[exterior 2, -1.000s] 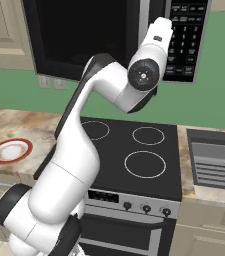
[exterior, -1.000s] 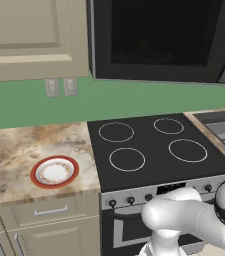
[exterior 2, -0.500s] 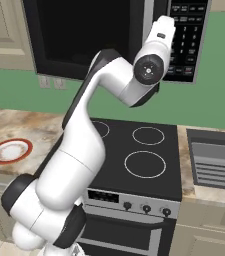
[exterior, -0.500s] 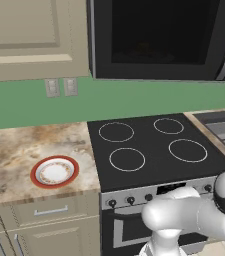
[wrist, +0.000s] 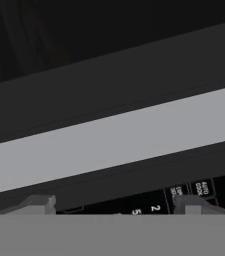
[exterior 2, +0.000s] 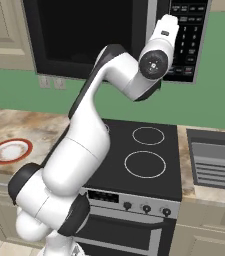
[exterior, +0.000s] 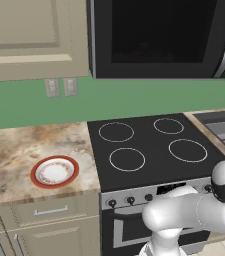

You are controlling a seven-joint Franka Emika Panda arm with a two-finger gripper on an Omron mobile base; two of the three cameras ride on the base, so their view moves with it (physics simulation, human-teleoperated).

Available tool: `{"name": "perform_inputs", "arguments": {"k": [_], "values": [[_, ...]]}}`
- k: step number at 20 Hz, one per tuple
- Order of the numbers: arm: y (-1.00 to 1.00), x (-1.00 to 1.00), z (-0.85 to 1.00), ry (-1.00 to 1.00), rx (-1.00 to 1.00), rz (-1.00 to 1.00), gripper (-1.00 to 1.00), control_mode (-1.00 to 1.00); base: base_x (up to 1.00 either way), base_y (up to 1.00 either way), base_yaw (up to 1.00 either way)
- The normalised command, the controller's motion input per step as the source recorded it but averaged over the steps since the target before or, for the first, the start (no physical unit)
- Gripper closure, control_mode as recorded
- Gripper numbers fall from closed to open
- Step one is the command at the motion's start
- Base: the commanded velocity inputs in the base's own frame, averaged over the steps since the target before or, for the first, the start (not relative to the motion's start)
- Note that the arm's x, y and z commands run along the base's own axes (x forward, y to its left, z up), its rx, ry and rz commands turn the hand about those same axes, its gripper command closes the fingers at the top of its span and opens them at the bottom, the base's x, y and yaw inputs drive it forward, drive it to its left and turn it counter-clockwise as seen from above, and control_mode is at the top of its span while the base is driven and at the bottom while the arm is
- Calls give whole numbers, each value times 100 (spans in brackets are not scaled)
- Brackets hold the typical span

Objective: Pick the cheese from the counter and place it in the microwave. Then turn on the microwave.

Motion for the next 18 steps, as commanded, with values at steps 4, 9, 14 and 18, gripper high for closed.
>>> {"name": "perform_inputs", "arguments": {"k": [4,9,14,18], "values": [[37,51,0,0,3,0,-100,-100,0,0,0],[37,54,0,-1,2,0,-100,-100,0,0,0],[35,50,0,-4,2,0,-100,-100,0,0,0],[34,52,0,-3,5,1,-100,-100,0,0,0]]}}
